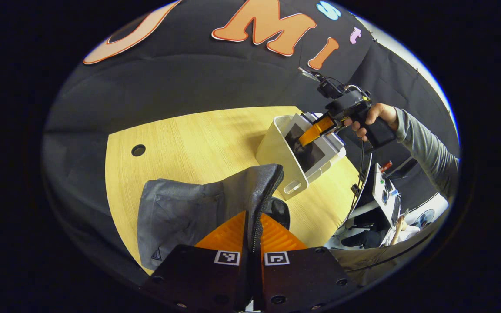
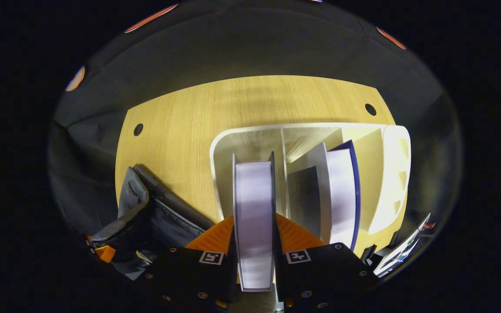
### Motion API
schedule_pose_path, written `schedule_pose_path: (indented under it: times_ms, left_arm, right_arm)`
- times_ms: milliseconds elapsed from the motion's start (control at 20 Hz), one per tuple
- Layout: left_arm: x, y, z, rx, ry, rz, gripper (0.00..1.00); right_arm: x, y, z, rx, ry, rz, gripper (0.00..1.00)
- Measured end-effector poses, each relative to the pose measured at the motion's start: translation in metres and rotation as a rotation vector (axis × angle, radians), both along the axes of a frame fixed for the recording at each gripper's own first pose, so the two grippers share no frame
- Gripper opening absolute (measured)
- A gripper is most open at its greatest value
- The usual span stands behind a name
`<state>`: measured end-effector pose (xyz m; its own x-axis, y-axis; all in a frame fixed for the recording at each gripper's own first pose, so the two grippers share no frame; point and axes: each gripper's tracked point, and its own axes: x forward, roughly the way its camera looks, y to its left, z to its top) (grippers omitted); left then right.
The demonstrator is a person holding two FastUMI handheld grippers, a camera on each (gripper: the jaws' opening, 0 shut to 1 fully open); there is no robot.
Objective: Open the schoolbag, grab two books from the bookshelf and put them into the schoolbag.
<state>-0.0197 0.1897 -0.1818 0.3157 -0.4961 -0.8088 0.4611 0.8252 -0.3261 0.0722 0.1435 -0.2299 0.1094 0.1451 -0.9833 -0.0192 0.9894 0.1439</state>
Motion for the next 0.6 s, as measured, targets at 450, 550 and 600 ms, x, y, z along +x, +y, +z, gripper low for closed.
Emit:
schedule_pose_path:
  times_ms: [450,550,600]
  left_arm:
    - [0.000,0.001,-0.003,0.006,-0.002,0.011,0.06]
    - [0.001,0.001,-0.003,0.004,0.000,0.015,0.06]
    - [0.001,0.003,-0.003,0.004,0.002,0.018,0.06]
  right_arm:
    - [-0.034,-0.024,0.075,0.109,-0.055,-0.023,0.36]
    - [-0.042,-0.032,0.097,0.138,-0.084,-0.025,0.36]
    - [-0.043,-0.035,0.109,0.151,-0.101,-0.028,0.36]
